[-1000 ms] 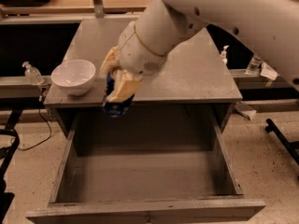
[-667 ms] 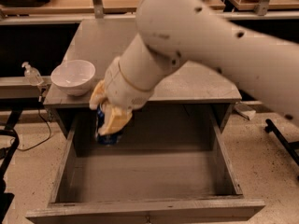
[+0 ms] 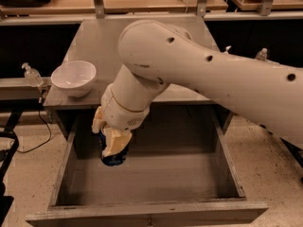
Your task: Place pepsi can into top drawer
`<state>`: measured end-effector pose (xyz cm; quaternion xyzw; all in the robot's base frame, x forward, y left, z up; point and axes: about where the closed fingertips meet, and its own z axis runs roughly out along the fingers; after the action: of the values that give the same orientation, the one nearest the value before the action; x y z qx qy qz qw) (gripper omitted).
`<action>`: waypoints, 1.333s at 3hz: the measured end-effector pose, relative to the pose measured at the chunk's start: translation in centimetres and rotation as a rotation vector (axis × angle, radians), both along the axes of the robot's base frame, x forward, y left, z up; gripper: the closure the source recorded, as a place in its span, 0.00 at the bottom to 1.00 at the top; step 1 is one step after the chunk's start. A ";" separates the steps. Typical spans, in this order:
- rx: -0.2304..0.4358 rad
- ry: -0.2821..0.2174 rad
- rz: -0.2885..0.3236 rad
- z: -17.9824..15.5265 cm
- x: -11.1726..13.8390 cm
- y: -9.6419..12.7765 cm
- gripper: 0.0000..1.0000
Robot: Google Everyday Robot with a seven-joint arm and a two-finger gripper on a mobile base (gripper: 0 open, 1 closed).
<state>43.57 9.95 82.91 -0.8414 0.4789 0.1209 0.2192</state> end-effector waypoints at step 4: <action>-0.222 -0.020 -0.081 -16.3 1.4 1.0 1.00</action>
Offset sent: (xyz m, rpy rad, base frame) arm 0.0329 -0.0013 -0.1582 -0.3295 -0.0623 -0.1449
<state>44.95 10.99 66.62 -0.8415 0.5209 0.0499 0.1341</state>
